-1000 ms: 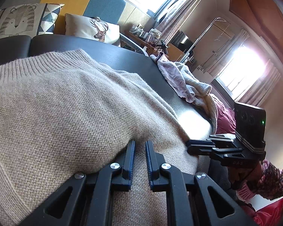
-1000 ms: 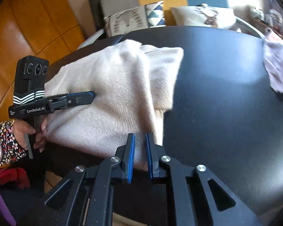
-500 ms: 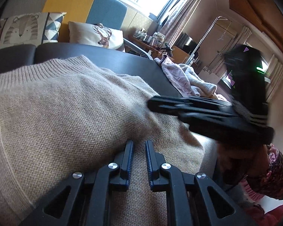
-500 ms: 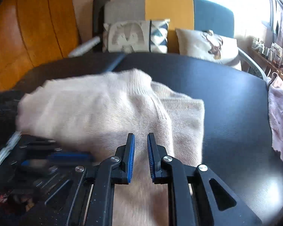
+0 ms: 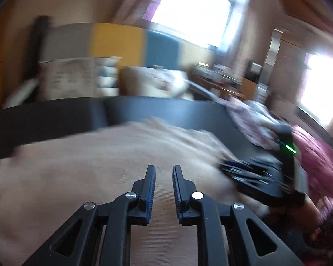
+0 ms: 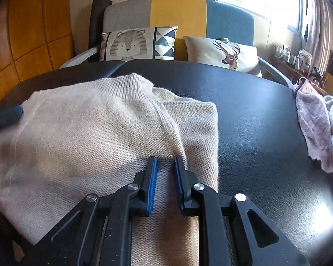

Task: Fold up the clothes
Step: 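Release the sweater and press both open grippers onto the folded stack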

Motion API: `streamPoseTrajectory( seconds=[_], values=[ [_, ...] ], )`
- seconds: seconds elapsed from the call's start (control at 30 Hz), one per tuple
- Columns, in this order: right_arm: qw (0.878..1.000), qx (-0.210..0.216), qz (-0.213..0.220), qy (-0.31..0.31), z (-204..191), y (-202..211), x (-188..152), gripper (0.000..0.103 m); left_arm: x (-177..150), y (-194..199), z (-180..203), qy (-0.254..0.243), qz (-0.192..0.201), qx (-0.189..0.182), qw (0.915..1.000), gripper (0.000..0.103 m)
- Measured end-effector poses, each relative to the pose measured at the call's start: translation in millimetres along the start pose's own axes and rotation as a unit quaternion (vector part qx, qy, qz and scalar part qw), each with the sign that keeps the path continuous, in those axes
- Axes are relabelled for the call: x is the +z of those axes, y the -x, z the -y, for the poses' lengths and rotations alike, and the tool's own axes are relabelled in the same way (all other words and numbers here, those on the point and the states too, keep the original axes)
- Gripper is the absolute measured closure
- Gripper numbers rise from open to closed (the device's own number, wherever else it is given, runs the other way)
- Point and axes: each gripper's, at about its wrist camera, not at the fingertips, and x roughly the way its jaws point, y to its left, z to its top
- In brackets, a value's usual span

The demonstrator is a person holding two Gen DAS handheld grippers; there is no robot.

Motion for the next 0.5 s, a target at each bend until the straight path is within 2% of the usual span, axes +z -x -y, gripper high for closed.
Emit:
streamPoseTrajectory(
  seconds=[0.1, 0.17, 0.23, 0.27, 0.3, 0.33, 0.43, 0.47, 0.5],
  values=[
    [1.0, 0.006, 0.001, -0.007, 1.9, -0.8, -1.6, 0.086, 5.1, 6.5, -52.9, 0.066, -0.008, 0.095, 0.9932, 0.087],
    [1.0, 0.006, 0.001, -0.007, 0.4, -2.0, -1.8, 0.086, -0.3, 7.5, -78.9, 0.087, -0.024, 0.164, 0.9823, 0.087],
    [1.0, 0.001, 0.0, -0.002, -1.7, -2.5, -1.3, 0.086, -7.7, 7.6, -102.4, 0.101, -0.042, 0.234, 0.9662, 0.087],
    [1.0, -0.001, -0.005, 0.0, -2.8, -2.7, 0.3, 0.086, -10.8, 8.1, -109.3, 0.107, -0.045, 0.246, 0.9624, 0.086],
    [1.0, -0.004, -0.011, 0.003, -3.9, -2.8, 2.5, 0.086, -13.5, 8.8, -113.0, 0.111, -0.045, 0.244, 0.9623, 0.08],
    [1.0, -0.008, -0.022, 0.002, -4.7, -1.9, 6.9, 0.085, -16.2, 9.5, -116.7, 0.116, -0.045, 0.242, 0.9622, 0.08],
    [0.999, -0.012, 0.001, -0.037, -11.5, 15.3, 25.4, 0.084, -24.2, 11.6, -127.7, 0.129, -0.045, 0.237, 0.9619, 0.08],
    [0.999, 0.007, 0.021, -0.042, -20.2, 20.8, 34.5, 0.078, -26.8, 12.3, -131.4, 0.133, -0.046, 0.235, 0.9617, 0.08],
    [0.999, 0.021, 0.031, -0.036, -31.4, 21.6, 42.8, 0.067, -27.9, 11.8, -131.2, 0.129, -0.046, 0.24, 0.9611, 0.08]
  ],
)
